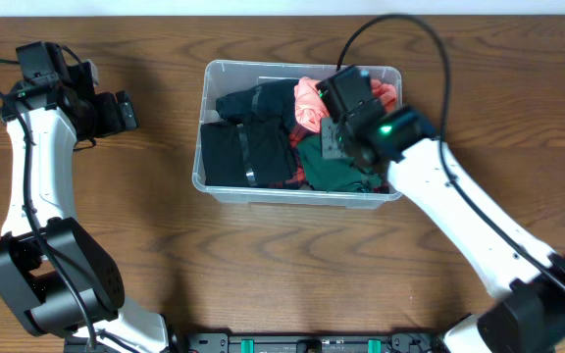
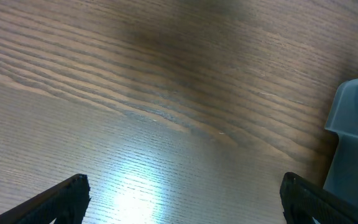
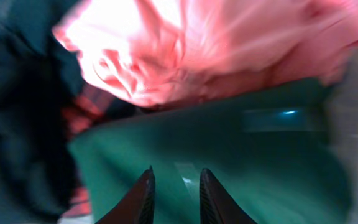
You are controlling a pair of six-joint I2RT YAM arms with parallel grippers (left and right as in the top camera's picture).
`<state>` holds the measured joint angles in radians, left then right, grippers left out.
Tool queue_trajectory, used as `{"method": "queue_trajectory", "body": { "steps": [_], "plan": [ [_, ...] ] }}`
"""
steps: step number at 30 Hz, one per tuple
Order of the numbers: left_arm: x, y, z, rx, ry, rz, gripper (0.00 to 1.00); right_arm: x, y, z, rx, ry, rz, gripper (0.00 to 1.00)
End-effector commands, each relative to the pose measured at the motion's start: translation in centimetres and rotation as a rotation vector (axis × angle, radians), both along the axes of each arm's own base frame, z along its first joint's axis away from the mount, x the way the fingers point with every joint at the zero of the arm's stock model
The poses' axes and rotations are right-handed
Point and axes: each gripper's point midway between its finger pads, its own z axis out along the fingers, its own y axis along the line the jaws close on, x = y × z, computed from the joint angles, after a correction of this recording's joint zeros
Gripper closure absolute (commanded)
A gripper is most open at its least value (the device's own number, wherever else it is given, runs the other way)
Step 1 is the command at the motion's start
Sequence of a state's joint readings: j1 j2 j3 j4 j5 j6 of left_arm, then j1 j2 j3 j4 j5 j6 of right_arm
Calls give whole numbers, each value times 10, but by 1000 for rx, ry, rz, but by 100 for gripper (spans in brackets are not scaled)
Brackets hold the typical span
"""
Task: Pack container
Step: 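Lower the green garment into the bin and press it down with the right gripper, then withdraw the right gripper up and out of the bin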
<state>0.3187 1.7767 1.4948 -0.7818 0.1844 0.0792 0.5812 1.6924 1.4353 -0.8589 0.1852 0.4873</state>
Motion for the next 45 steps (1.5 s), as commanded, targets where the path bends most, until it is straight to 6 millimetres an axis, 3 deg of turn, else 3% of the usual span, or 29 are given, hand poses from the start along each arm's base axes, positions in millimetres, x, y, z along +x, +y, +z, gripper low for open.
{"method": "queue_trajectory", "body": {
  "steps": [1,4,6,8,11,15,19,22,26,29,36,39,45],
  "plan": [
    [0,-1,-3,-6,6,-9,2,-14,2,-46,-11,109,33,78],
    [0,-1,-3,-6,6,-9,2,-18,-1,-73,-39,154,31,78],
    [0,-1,-3,-6,6,-9,2,-17,-1,-79,-46,164,32,78],
    [0,-1,-3,-6,6,-9,2,-15,0,-78,-44,153,36,80],
    [0,-1,-3,-5,6,-9,2,-8,3,-56,-18,101,38,80],
    [0,-1,-3,-6,6,-9,2,6,4,7,24,-43,34,73],
    [0,-1,-3,-5,6,-9,2,14,-9,86,53,-216,6,44],
    [0,-1,-3,-5,6,-9,2,19,-37,138,62,-339,-60,26],
    [0,-1,-3,-6,6,-9,2,24,-87,170,52,-425,-177,11],
    [0,-1,-3,-6,6,-9,2,29,-129,170,13,-421,-267,1],
    [0,-1,-3,-5,6,-9,2,32,-216,146,-76,-330,-480,1],
    [0,-1,-3,-5,6,-9,2,28,-232,134,-84,-277,-520,1],
    [0,-1,-3,-5,6,-9,2,20,-239,120,-98,-210,-532,1]
  ]
}}
